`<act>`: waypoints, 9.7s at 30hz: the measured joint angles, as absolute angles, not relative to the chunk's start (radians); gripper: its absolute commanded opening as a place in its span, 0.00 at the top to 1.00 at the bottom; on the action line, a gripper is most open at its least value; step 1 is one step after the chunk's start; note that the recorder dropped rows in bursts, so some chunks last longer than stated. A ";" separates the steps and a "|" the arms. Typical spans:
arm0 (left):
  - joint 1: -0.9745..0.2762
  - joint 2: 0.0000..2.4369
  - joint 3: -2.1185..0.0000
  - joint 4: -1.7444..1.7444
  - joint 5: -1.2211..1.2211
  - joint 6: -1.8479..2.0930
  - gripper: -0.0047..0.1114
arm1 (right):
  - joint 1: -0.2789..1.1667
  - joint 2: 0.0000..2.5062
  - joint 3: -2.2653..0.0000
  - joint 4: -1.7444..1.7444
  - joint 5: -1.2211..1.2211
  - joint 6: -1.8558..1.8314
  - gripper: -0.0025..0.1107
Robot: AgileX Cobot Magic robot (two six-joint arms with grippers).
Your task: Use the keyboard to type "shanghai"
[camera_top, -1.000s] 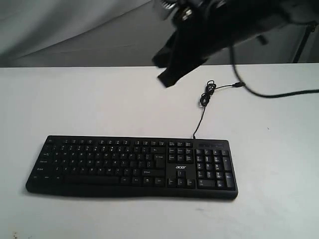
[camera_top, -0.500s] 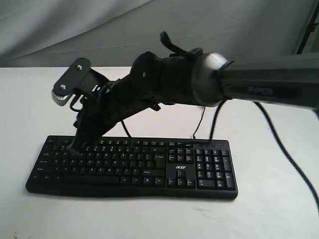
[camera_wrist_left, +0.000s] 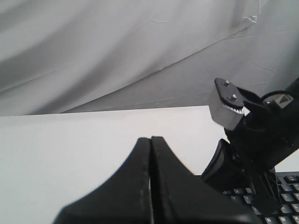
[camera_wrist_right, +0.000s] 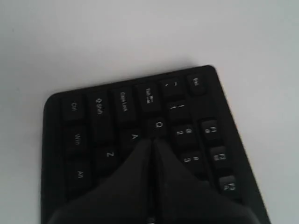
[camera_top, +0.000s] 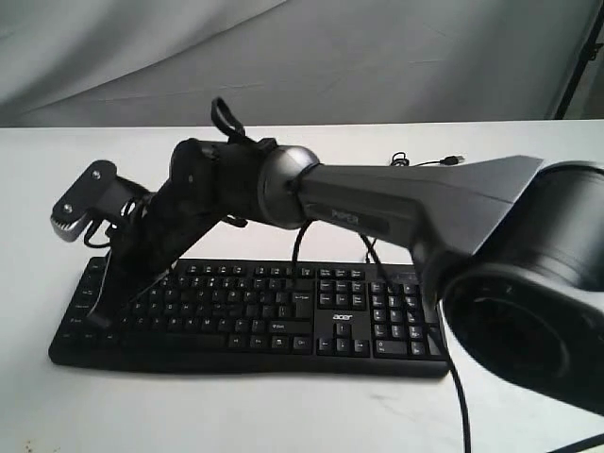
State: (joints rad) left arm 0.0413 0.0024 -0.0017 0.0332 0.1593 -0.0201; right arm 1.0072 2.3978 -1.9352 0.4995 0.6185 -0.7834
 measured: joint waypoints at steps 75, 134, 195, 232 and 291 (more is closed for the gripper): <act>0.041 0.002 -0.002 0.033 0.159 -0.020 0.96 | 1.001 2.139 -1.486 0.352 0.433 -0.650 0.98; 0.041 0.002 -0.002 0.033 0.159 -0.020 0.96 | 1.001 2.208 -1.486 0.383 0.343 -0.662 0.98; 0.041 0.002 -0.002 0.033 0.159 -0.020 0.96 | 1.046 2.580 -2.253 0.352 0.825 -0.699 0.98; 0.041 0.002 -0.002 0.033 0.159 -0.020 0.96 | 1.046 2.492 -2.247 0.221 0.928 -0.624 0.98; 0.041 0.002 -0.002 0.033 0.159 -0.020 0.96 | 1.030 2.213 -1.530 0.144 0.498 -0.417 0.98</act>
